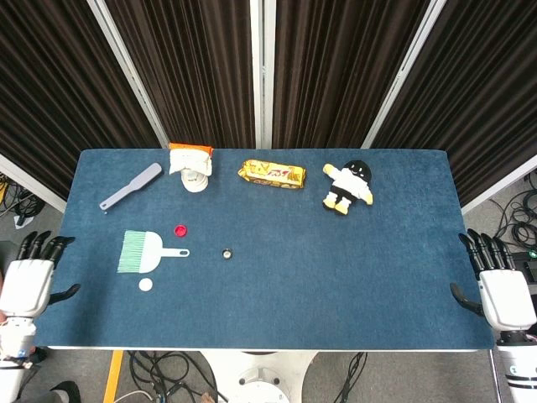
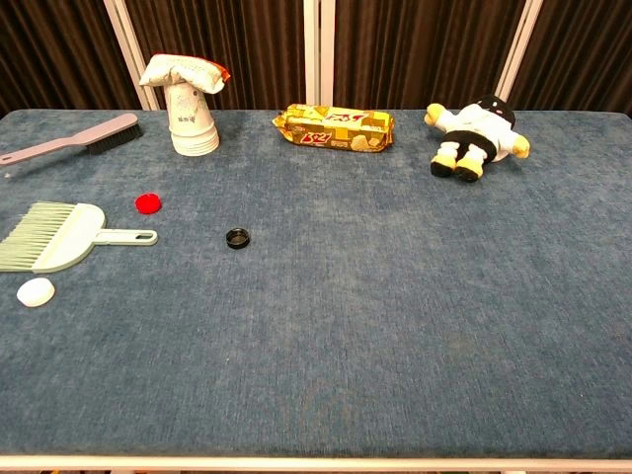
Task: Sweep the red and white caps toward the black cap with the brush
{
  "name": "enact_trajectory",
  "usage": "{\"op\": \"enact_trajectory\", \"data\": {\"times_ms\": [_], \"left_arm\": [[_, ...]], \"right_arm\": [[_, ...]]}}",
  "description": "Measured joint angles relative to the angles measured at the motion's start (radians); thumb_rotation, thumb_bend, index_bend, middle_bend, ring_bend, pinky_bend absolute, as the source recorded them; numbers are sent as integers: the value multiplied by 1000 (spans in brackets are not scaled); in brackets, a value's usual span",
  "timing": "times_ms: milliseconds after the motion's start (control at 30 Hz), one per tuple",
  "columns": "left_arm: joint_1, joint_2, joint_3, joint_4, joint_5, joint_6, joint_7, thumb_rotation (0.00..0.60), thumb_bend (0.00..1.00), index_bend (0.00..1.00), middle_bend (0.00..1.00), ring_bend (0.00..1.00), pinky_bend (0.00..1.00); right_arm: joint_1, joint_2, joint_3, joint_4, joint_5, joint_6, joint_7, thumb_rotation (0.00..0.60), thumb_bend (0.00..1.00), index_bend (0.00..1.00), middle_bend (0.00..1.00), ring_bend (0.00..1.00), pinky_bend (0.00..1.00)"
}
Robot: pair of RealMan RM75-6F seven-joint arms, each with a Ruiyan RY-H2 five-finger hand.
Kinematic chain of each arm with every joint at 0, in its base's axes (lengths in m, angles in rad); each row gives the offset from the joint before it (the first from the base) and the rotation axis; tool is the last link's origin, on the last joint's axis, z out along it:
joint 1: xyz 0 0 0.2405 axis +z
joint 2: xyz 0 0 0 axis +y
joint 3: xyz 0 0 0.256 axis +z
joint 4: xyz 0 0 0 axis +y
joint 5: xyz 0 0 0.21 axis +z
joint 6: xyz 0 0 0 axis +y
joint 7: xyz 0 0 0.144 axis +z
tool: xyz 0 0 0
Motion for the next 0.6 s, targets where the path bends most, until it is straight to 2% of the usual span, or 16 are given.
{"op": "enact_trajectory", "data": {"times_ms": [167,367,600], "left_arm": [[-75,-15,-28,7,-4,-81,-28,600,136,307,307,151,85],[-157,-62,-49,44,-29,-195,-28,600,183,323,336,161,88],[-247,-159,-58,90,-111,-325,101,600,203,309,387,209,135]], "right_arm": [[-5,26,17,-7,9,22,-12,600,204,0,57,0,0],[-3,39,29,-14,21,25,-22,600,205,0,52,0,0],[-5,32,27,-1,34,17,-18,600,205,0,49,0,0]]}}
